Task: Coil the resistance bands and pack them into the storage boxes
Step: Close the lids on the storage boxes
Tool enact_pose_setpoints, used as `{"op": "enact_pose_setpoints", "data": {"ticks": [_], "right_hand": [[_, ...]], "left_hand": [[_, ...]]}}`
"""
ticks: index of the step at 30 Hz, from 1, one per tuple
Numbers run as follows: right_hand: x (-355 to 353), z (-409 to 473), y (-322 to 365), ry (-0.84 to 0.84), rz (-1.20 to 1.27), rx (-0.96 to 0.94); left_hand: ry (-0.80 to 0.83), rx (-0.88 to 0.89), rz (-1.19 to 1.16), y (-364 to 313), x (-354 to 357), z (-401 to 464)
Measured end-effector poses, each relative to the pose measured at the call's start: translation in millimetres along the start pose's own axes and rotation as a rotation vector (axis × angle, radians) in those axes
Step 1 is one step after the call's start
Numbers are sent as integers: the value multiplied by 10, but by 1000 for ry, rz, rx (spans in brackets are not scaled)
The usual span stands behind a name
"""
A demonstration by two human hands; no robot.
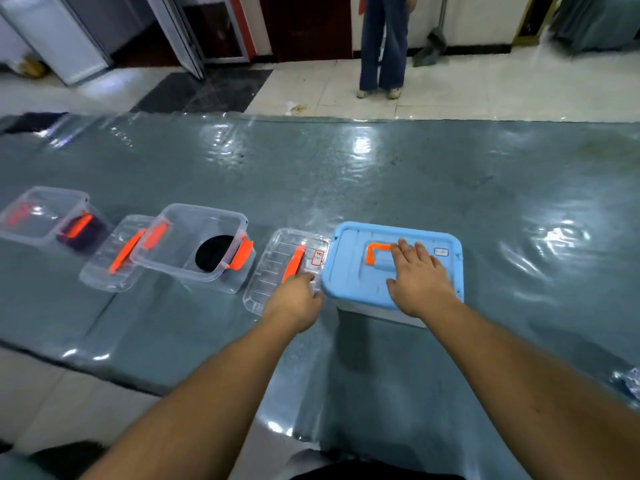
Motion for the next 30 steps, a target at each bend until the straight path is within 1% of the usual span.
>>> {"op": "enact_pose_setpoints", "data": {"ticks": [3, 7, 14, 17, 21, 26, 30], "right_hand": [[-11, -29, 275, -27, 8, -114], [46, -71, 696, -6, 2, -217], [211, -140, 1447, -18, 50, -319], [385, -69, 1779, -2, 34, -323], [622, 77, 2246, 43, 34, -243], [937, 162, 2716, 117, 90, -30], [1167, 131, 2934, 174, 194, 168]], "left_hand": [[3, -32, 64, 149, -41, -102], [3, -41, 102, 407, -131, -199], [15, -43, 102, 1019, -280, -152], [28, -34, 95, 1372, -326, -56], [72, 29, 118, 1892, -407, 94], [150, 84, 136, 2513, -519, 283], [232, 113, 166, 2901, -532, 382]]}}
Point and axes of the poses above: each hand's wrist, its own z-axis towards the middle knuckle, its own x-axis out of the palm, y = z × x, the point moved 4 cm from there along z, towards the middle knuckle, and after that the axes turned 3 degrees about -y, right-handed, at the moved point
